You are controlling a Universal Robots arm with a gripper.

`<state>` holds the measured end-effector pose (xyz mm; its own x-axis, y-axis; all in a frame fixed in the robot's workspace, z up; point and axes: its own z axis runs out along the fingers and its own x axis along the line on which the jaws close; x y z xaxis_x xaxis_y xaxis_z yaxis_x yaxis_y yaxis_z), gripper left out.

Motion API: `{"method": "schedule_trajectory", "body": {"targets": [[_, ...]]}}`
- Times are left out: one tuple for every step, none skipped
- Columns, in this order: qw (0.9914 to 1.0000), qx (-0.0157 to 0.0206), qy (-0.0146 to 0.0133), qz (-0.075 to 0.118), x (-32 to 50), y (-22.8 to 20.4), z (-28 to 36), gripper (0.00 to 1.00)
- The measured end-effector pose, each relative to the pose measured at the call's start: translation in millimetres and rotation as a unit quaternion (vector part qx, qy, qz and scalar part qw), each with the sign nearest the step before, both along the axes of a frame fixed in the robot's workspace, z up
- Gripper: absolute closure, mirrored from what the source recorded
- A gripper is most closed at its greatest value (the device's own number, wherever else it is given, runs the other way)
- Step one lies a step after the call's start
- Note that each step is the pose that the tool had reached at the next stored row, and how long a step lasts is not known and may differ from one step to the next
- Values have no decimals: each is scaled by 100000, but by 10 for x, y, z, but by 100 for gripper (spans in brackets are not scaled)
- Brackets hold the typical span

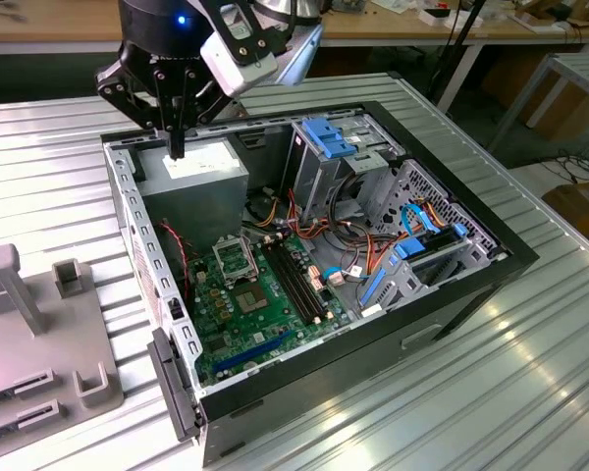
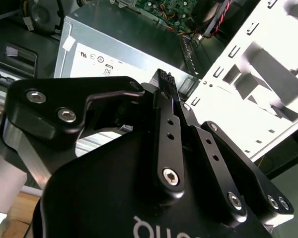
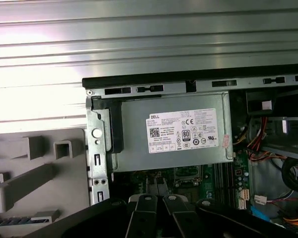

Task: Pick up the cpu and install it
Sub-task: 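Reach for the cpu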

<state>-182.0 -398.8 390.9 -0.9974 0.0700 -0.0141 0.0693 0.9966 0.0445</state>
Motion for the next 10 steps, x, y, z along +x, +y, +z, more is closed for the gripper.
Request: {"method": "schedule_trajectory", "body": {"targets": [[100000, -5, 1, 10, -40, 0, 0, 89], [100000, -4, 1, 13, -58, 0, 0, 89], [100000, -4, 3, 13, -71, 0, 0, 89], [100000, -5, 10, 17, -84, 0, 0, 89], [100000, -5, 11, 18, -96, 0, 0, 89], [100000, -2, 14, 19, -107, 0, 0, 89], [100000, -3, 21, 20, -120, 0, 0, 89], [100000, -6, 28, 23, -136, 0, 0, 89], [100000, -6, 32, 24, -147, 1, 0, 89], [100000, -6, 40, 30, -164, 0, 0, 89]]}}
